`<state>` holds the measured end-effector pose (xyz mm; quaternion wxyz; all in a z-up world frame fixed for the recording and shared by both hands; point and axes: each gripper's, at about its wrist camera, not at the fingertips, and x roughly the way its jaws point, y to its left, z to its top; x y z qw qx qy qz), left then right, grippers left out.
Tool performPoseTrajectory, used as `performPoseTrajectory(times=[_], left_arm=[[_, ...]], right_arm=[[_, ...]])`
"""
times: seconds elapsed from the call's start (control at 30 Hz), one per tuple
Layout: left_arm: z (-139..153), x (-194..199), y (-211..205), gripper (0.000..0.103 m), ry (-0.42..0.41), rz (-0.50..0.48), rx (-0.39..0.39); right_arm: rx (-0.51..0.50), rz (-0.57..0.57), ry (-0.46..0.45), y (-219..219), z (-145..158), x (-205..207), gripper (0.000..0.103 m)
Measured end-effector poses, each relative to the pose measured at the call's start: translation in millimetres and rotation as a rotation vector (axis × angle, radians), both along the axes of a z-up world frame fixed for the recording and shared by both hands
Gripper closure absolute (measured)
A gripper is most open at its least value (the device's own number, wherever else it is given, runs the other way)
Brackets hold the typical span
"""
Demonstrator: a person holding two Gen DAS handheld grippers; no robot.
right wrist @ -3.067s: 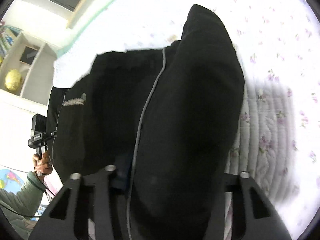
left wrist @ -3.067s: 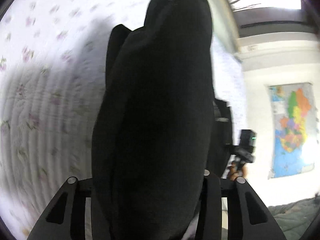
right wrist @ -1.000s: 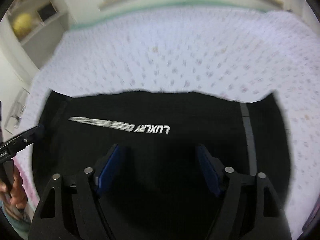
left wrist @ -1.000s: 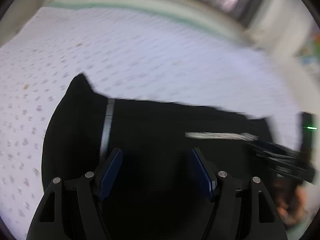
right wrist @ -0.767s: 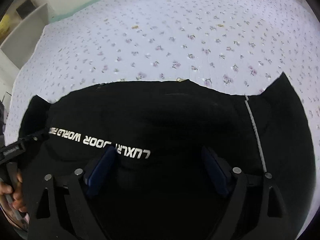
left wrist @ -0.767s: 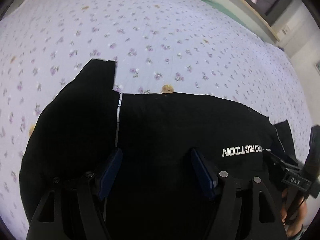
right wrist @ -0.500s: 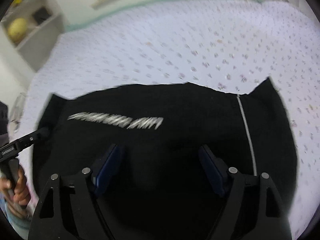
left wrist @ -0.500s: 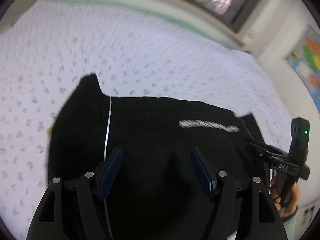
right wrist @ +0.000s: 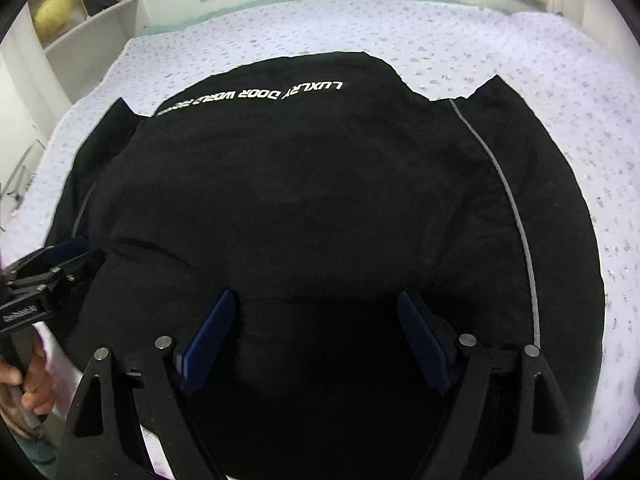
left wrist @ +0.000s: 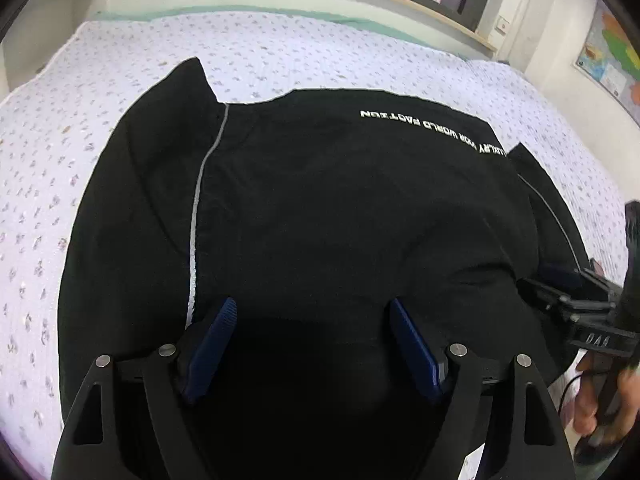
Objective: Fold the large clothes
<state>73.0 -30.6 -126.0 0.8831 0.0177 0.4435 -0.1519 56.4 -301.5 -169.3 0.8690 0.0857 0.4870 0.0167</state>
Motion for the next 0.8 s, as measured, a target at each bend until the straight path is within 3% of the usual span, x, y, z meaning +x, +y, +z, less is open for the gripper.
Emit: performPoseTrajectory(times=[0.23, 0.43, 0.67, 0.8], left_arm=[[2.4, -24.9, -3.0, 0.023, -0.089, 0.007, 0.022], [29.6, -42.8, 3.6, 0.023, -0.141, 0.034, 0.005], [31.5, -52.2, 7.3, 0.023, -0.13, 0.053, 0.04], [31.6, -63.1, 3.5, 0.023, -0.132, 0.022, 0.021]], right_arm=[[-0.013, -0.059, -0.026, 4.1, 3.0, -13.1, 0.018], [-0.015, -0.077, -0.042, 0.1, 14.3, -27.7, 0.018], [-0.026, -0.084, -0.037, -1.6, 13.5, -40.7, 0.018], [-0.017, -0.09, -0.069, -3.3, 23.0, -53.2, 0.017]])
